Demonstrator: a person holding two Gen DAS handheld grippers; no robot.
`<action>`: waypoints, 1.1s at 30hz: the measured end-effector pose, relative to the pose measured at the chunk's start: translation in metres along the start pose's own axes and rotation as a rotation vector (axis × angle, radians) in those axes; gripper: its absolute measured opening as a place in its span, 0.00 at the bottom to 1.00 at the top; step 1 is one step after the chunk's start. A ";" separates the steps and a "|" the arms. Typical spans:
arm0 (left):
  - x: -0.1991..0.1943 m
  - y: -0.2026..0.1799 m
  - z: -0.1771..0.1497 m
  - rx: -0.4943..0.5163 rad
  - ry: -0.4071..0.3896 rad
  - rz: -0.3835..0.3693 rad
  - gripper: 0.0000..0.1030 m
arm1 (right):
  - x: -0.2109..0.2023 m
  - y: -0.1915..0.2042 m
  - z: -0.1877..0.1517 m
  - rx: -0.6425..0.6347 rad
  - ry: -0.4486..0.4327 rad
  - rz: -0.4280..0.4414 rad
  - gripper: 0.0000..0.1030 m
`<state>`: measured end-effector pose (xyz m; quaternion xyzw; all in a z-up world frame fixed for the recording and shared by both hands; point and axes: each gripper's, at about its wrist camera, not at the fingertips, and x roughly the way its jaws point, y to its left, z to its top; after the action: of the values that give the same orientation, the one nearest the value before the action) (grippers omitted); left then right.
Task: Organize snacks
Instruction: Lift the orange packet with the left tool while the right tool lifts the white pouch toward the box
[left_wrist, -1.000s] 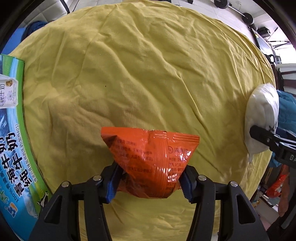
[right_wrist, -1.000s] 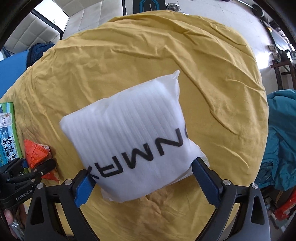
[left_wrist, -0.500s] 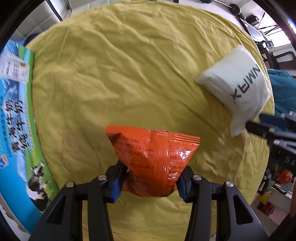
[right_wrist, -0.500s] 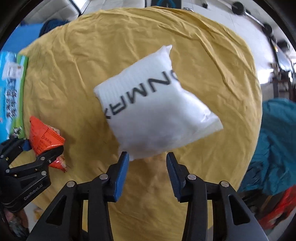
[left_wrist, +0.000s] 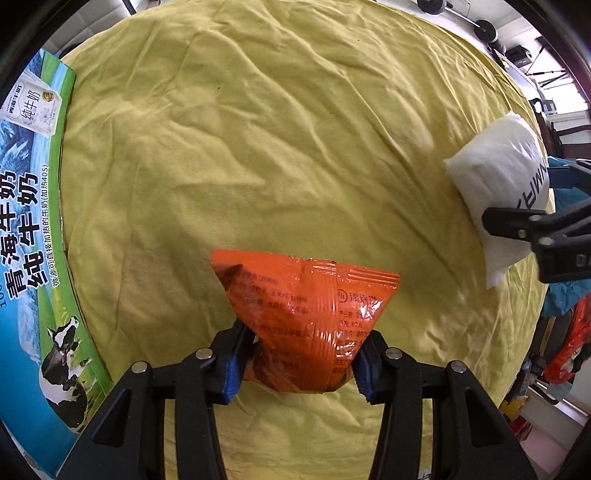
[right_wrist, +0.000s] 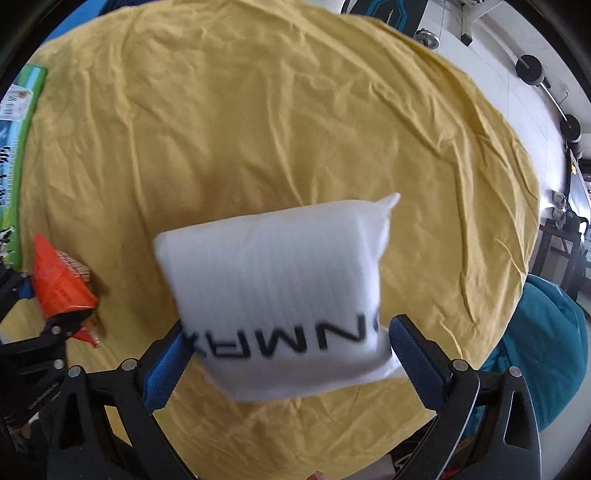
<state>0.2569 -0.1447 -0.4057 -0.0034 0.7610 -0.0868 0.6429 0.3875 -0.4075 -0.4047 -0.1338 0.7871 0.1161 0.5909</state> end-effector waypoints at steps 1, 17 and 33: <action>0.000 -0.002 0.003 -0.002 0.000 -0.001 0.43 | 0.005 0.000 0.004 -0.006 0.015 -0.009 1.00; -0.017 0.010 -0.004 0.001 -0.047 0.035 0.43 | 0.018 -0.012 -0.034 0.214 0.014 0.075 0.79; -0.005 0.024 -0.046 0.004 -0.044 0.082 0.43 | 0.030 0.009 -0.134 0.537 -0.020 0.190 0.82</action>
<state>0.2151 -0.1143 -0.3965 0.0273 0.7459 -0.0617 0.6626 0.2556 -0.4470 -0.3962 0.1031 0.7928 -0.0403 0.5994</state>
